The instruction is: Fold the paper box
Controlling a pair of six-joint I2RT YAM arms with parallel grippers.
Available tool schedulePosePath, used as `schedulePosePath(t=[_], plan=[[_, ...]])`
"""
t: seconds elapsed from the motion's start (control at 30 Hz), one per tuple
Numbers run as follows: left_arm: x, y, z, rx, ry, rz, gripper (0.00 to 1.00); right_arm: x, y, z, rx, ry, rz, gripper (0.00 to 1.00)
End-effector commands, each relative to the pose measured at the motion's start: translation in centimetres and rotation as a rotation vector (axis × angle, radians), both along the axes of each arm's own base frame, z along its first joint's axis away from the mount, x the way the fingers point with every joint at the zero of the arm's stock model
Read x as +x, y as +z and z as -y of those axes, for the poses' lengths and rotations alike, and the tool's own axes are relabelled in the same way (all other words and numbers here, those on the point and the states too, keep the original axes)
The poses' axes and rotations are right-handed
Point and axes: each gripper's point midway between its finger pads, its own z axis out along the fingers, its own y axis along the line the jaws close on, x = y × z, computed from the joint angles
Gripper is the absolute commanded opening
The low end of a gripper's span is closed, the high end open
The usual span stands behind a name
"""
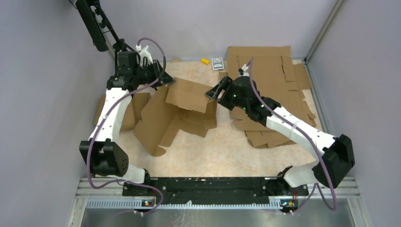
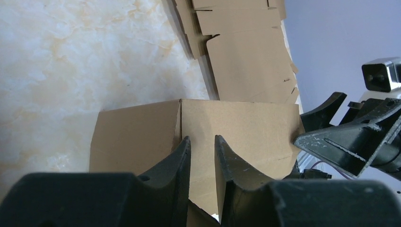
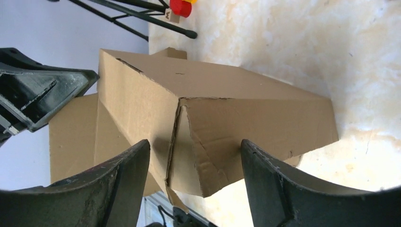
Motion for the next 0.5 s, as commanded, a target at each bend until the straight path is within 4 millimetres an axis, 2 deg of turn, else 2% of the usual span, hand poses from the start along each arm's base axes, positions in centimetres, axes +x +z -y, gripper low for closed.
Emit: schedulePosePath(t=[0.0, 0.13, 0.33, 0.47], plan=[[-1.0, -1.3, 0.3, 0.021, 0.003, -0.052, 0.26, -0.3, 2.6, 0.6, 0.055, -0.180, -0.004, 0.70], [-1.1, -1.1, 0.3, 0.018, 0.006, -0.052, 0.27, -0.4, 2.9, -0.8, 0.088, -0.143, -0.012, 0.60], [-1.1, -1.2, 0.3, 0.016, 0.002, -0.064, 0.29, 0.0, 3.2, -1.6, 0.095, -0.145, -0.003, 0.51], [-0.9, -0.2, 0.3, 0.019, 0.008, -0.039, 0.38, 0.2, 3.0, -1.2, 0.085, -0.168, -0.001, 0.46]])
